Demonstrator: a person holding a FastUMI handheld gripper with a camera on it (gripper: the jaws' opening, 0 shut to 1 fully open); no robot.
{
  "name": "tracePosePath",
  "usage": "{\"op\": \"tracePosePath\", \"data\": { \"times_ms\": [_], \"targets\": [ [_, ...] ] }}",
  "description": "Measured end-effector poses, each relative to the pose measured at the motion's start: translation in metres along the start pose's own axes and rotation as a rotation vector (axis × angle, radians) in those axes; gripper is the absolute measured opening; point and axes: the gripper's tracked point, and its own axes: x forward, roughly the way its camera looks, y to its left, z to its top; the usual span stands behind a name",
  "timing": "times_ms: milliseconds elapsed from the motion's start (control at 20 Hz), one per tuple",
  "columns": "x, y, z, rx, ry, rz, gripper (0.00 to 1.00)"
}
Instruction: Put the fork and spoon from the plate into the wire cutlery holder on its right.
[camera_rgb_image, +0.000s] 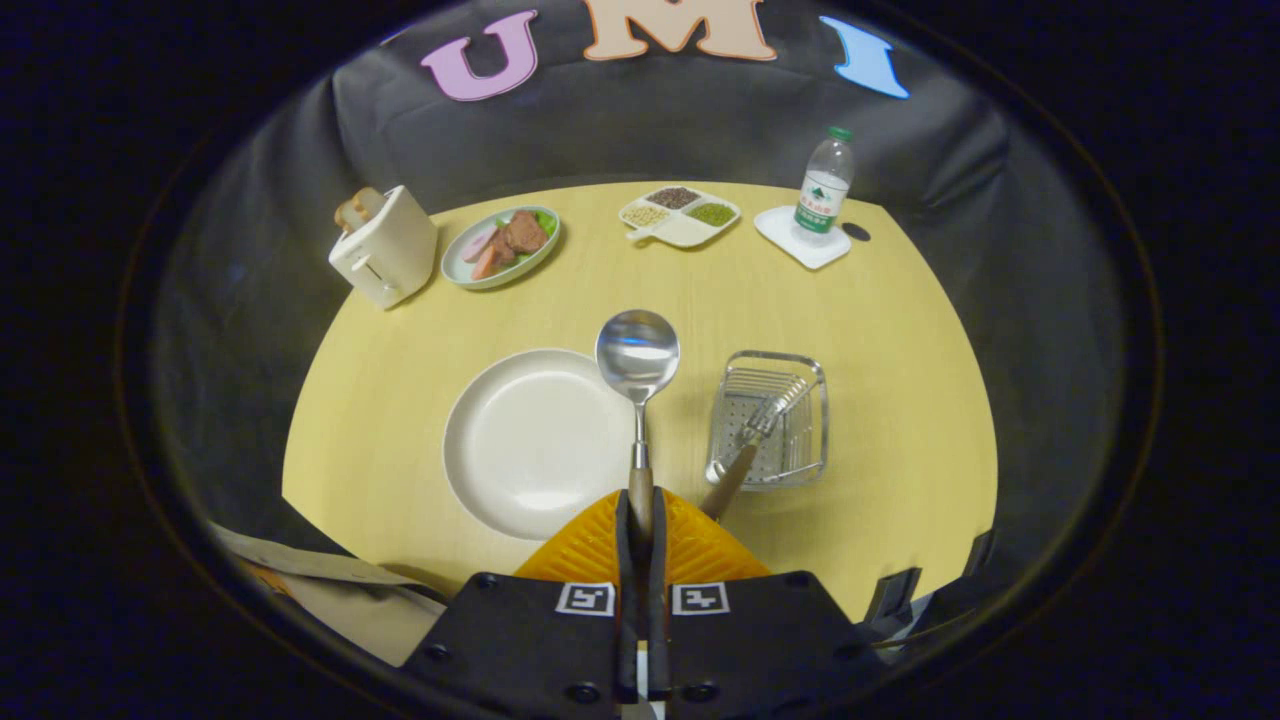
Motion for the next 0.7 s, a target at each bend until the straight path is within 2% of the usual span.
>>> {"op": "tracePosePath", "data": {
  "times_ms": [400, 700],
  "targets": [
    [-0.022, -0.027, -0.007, 0.033, -0.002, -0.008, 0.07],
    [-0.033, -0.062, -0.013, 0.027, 0.014, -0.048, 0.07]
  ]
}}
